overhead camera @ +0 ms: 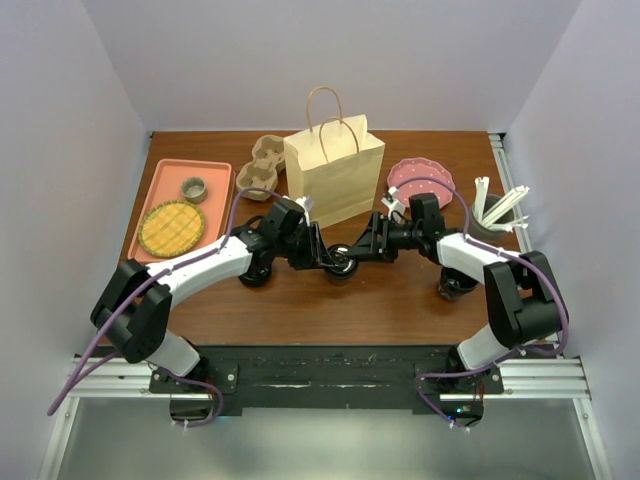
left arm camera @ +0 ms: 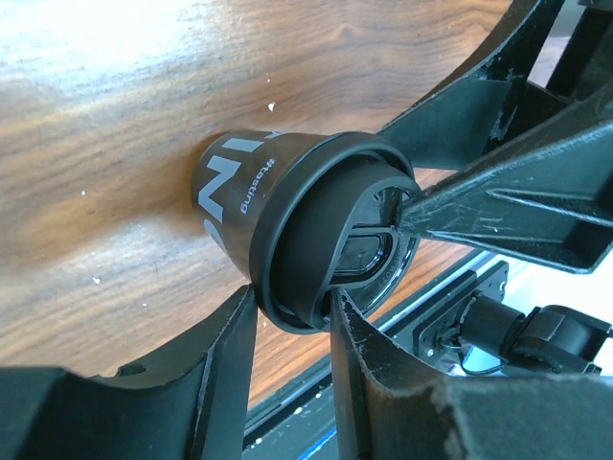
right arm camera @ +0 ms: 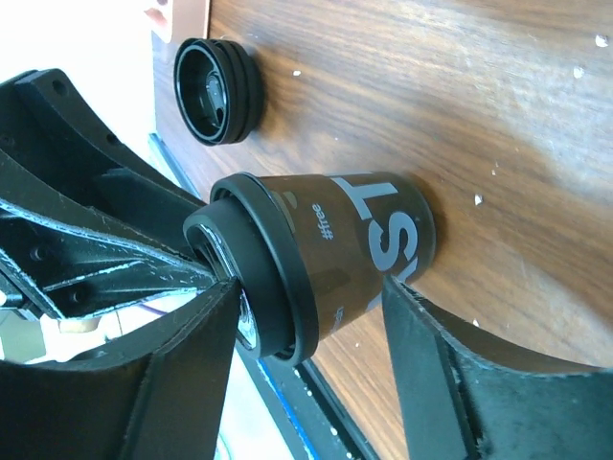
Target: Pack the takeout coffee
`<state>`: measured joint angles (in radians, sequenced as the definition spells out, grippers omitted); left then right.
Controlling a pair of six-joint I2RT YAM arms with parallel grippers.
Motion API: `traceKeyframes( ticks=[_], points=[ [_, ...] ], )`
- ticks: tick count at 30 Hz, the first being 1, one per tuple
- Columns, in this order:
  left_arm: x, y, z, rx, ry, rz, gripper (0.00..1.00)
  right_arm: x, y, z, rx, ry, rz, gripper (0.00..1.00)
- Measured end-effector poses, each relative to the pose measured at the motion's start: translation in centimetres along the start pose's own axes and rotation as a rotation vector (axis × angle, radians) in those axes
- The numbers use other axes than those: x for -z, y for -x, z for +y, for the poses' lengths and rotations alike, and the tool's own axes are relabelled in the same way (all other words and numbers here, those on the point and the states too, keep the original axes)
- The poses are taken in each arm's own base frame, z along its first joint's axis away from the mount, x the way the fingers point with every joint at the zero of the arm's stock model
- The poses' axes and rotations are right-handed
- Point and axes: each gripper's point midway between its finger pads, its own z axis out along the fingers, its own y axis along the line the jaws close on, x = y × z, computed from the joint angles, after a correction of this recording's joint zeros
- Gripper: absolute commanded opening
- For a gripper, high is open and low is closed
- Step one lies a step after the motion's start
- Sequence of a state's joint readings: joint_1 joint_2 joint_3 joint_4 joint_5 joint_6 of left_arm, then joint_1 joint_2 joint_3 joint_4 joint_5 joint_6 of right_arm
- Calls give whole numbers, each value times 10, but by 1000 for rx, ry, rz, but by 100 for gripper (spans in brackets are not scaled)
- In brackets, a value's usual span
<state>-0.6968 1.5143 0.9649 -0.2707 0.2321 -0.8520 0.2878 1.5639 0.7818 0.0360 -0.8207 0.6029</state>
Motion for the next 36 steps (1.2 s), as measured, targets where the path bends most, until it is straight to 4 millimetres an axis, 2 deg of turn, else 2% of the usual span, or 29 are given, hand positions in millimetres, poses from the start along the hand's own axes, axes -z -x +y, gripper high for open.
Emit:
traceKeyframes(
  ticks=[10,17,19,22,25,31,36],
  points=[
    [0,-2,-3,56,15,18,38,9,4,12,11,6,-38,69],
    [-2,-1,-5,76,22,24,38,4,-6,11,10,-6,-24,69],
    [-2,0,-5,77,23,25,38,2,-7,10,15,-16,-23,64],
    [-2,-1,-5,82,25,26,38,-3,-11,6,27,-33,-14,49],
    [-2,0,-5,84,25,25,45,-6,-12,1,36,-36,2,42],
    [9,-4,3,28,54,34,51,-15,-11,7,112,-3,92,38],
    [33,-7,12,-38,93,38,51,-19,-10,9,158,13,161,38]
  ],
)
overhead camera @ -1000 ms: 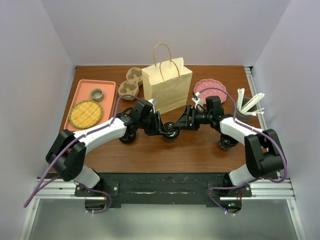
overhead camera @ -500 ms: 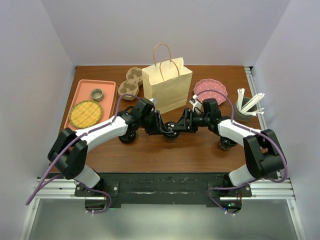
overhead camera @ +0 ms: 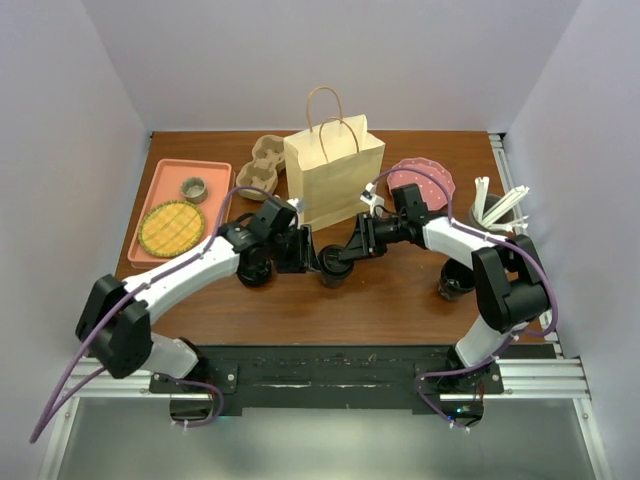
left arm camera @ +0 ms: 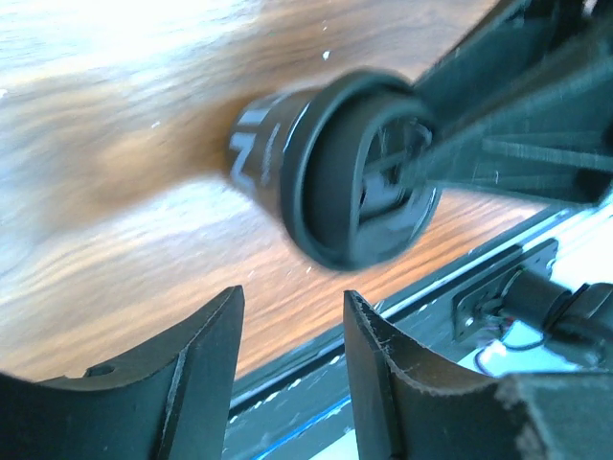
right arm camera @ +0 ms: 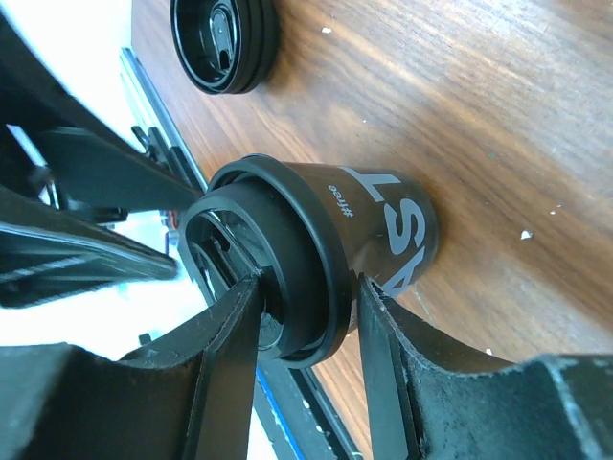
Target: Pack the takeout coffee
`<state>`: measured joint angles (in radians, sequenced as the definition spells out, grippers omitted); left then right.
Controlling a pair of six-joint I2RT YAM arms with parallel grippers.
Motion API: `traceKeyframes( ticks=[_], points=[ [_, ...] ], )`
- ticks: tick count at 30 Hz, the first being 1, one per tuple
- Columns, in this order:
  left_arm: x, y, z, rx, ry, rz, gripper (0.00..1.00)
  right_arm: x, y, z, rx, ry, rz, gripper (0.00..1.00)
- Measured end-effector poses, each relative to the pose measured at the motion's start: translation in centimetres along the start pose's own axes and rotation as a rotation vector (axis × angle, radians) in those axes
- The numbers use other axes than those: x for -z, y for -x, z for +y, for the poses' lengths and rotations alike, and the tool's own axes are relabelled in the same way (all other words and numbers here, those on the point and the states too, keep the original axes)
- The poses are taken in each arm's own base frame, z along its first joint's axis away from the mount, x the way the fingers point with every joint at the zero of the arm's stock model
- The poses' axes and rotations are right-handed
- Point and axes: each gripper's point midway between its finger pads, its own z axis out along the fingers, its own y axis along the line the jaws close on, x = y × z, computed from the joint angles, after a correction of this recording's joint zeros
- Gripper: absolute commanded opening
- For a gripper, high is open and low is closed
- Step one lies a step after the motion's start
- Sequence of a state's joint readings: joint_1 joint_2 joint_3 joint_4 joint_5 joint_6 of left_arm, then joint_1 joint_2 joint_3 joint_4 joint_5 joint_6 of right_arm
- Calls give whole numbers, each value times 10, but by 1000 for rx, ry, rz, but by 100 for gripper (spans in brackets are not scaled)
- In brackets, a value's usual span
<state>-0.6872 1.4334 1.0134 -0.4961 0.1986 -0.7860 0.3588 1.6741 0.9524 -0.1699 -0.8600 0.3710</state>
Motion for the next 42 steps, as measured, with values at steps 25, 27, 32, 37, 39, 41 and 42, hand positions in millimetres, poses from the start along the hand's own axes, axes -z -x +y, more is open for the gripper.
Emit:
traceKeyframes(
  ticks=[25,27,32,37,39,41,42],
  points=[
    [10,5,31,-59,-17,-91,43,-16,-25,24,86,-30,92,37],
    [10,7,29,-60,-28,-97,42,-16,-25,25,88,-38,89,36],
    [9,8,25,-64,-51,-104,37,-16,-26,25,85,-45,84,35],
    [1,7,27,-61,-55,-91,31,-17,-27,26,75,-42,82,33],
    [0,7,27,-61,-58,-97,30,-18,-26,25,72,-41,78,31],
    [-1,8,28,-61,-58,-100,30,-18,-27,25,69,-35,75,30],
    [-1,8,28,-60,-56,-102,29,-19,-27,25,69,-32,73,30]
  ],
)
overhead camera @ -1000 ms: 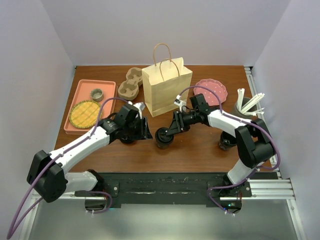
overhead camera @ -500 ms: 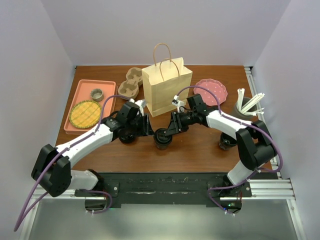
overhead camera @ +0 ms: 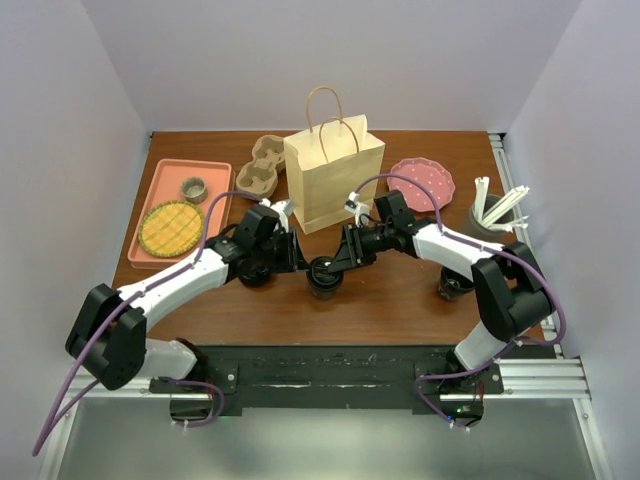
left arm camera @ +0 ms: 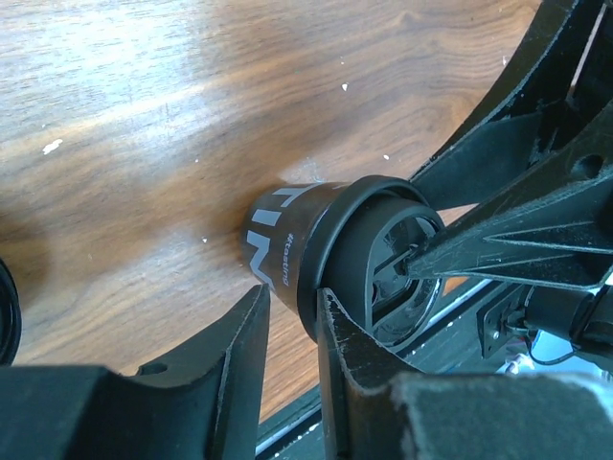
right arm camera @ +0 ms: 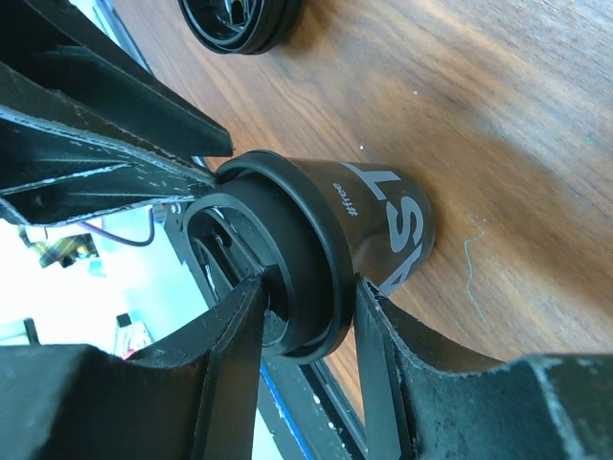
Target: Pack the takeout coffee
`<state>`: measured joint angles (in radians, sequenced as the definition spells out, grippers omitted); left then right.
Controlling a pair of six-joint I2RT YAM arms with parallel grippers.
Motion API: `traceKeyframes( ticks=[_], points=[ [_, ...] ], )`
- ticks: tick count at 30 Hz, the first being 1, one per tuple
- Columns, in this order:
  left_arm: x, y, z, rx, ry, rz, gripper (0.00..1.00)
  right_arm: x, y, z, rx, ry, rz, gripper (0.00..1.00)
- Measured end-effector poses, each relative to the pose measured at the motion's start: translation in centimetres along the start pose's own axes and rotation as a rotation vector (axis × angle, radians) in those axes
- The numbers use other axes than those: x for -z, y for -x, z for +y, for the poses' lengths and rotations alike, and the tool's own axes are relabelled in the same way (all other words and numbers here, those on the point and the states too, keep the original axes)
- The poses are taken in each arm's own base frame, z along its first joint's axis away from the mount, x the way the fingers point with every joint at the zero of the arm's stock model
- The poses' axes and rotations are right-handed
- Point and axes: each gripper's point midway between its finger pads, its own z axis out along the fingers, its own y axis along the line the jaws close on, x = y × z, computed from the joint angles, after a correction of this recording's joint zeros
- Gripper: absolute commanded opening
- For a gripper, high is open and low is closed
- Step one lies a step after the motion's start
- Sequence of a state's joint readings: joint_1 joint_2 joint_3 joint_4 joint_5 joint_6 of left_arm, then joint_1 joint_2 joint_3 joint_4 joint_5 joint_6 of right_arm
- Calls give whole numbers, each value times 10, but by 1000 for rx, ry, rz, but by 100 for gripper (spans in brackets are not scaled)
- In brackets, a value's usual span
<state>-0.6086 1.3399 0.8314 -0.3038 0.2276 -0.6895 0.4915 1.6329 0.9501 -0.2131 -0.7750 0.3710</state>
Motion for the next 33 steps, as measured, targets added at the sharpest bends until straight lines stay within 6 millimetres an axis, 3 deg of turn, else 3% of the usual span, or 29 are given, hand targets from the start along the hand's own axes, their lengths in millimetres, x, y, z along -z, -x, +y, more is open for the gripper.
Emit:
traceKeyframes(
  ticks=[15,26,33],
  points=[
    [-5,-10,8,94,-27,-54,29,-6,-3,0,16,78,-59,28],
    [1,-11,5,148,-11,-26,29,-3,8,4,18,30,-29,53],
    [7,-22,4,213,8,-2,30,-5,7,2,-33,-2,-25,63]
  ],
)
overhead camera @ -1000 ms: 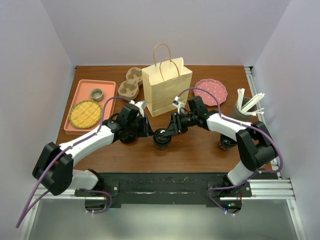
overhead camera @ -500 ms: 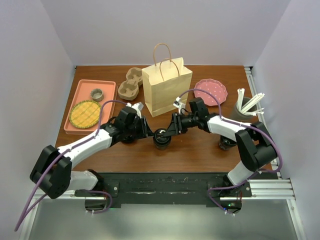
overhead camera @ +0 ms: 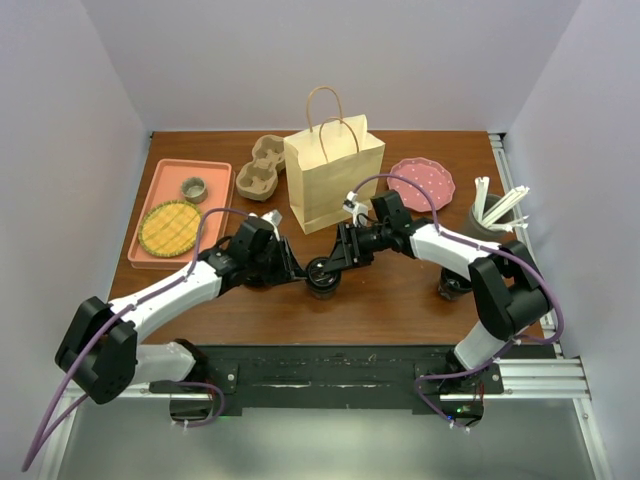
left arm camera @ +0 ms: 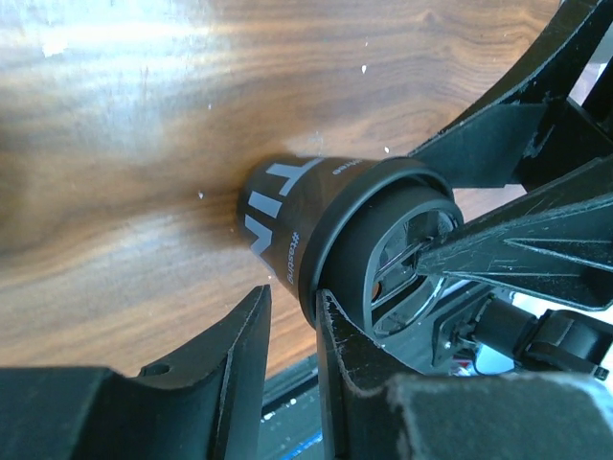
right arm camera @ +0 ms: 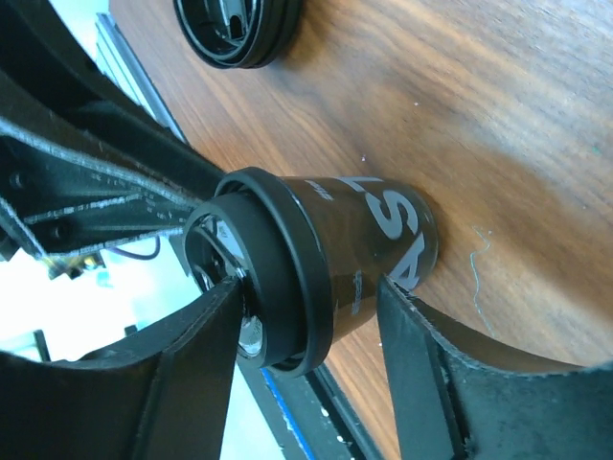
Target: Pack the takeout coffee
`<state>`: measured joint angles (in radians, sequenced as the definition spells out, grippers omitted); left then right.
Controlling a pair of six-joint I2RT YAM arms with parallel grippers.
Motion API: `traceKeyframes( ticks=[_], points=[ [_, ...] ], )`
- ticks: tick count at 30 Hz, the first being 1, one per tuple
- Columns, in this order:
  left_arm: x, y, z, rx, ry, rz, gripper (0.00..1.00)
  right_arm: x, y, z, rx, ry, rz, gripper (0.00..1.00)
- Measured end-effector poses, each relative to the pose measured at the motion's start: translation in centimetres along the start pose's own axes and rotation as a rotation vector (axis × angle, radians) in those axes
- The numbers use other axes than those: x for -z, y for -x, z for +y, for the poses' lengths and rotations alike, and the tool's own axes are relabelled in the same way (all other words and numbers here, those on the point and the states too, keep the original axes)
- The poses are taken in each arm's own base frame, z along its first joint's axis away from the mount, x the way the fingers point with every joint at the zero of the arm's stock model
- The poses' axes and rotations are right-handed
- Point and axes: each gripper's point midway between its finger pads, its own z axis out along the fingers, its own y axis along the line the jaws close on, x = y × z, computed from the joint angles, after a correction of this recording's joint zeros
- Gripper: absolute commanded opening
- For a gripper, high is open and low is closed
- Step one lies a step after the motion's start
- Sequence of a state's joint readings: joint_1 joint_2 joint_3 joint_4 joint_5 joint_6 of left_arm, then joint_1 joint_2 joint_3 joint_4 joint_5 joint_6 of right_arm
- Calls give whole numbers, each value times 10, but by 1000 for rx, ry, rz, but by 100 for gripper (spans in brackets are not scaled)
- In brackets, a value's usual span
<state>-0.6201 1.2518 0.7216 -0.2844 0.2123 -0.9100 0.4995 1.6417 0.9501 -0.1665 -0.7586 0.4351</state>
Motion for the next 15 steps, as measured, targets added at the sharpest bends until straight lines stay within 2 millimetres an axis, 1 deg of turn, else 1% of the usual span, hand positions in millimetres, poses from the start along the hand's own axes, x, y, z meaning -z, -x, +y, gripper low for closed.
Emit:
traceKeyframes(
  ticks=[6,9,15],
  points=[
    [0,-3,0,34,7,10,31,2,5,1,-32,-35,-4,66],
    [0,-4,1,43,12,13,31,3,8,2,-43,-44,-9,69],
    [-6,-11,12,54,56,49,31,4,12,2,-55,-58,-24,69]
  ],
)
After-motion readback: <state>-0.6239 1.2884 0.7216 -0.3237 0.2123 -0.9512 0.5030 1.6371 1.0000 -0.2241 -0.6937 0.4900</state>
